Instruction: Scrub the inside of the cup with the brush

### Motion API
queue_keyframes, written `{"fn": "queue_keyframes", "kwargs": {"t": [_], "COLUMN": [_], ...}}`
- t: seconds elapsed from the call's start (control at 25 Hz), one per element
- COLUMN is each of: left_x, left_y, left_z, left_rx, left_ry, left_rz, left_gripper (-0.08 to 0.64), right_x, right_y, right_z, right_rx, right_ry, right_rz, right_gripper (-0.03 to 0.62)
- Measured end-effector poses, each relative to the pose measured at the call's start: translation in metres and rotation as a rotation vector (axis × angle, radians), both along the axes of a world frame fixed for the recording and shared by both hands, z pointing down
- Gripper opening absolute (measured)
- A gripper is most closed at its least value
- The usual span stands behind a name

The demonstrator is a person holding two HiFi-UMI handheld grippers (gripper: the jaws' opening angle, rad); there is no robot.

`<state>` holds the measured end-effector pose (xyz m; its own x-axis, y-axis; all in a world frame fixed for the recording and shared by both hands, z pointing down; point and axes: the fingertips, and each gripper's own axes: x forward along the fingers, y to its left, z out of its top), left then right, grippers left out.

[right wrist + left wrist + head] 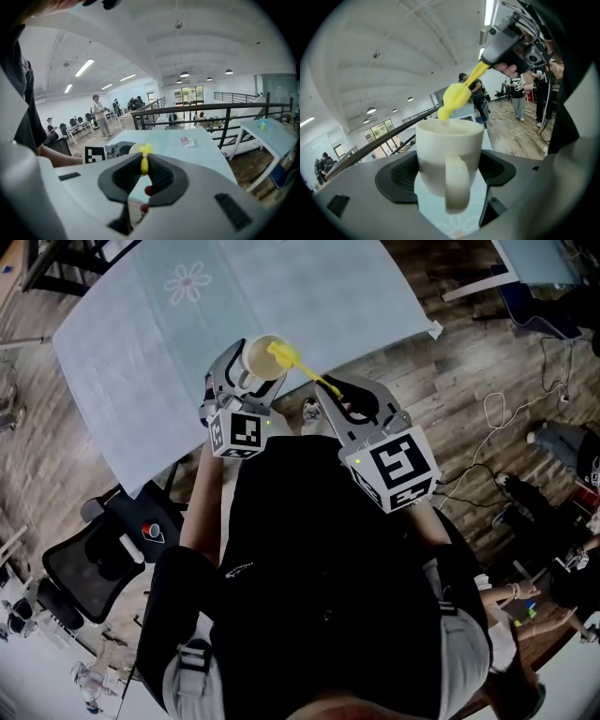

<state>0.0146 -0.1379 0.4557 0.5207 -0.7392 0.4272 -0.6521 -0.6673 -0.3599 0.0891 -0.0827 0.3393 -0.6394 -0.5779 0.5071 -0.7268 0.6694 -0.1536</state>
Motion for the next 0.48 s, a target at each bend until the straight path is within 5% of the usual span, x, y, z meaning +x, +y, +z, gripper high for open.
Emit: {"fn": "queue_keyframes", "kwargs": {"t": [0.2, 0.48], "left_x": [0.026, 0.05], "left_y": [0.023, 0.048], "left_z": [-0.015, -0.029], "left_rx": [0.042, 0.084], "left_ry": [-0.057, -0.164], "left_rz": [0.008, 0.044], "left_gripper": [0.396, 0.396], "right_x": [0.007, 0.002], "right_y": [0.011, 0.014], "right_z": [0.013, 0.016], "right_rx": [-0.093, -0.087], "right_ry": [0.051, 0.101], "right_rz": [-0.088, -0.165], "right_gripper": [0.04, 0.04]}}
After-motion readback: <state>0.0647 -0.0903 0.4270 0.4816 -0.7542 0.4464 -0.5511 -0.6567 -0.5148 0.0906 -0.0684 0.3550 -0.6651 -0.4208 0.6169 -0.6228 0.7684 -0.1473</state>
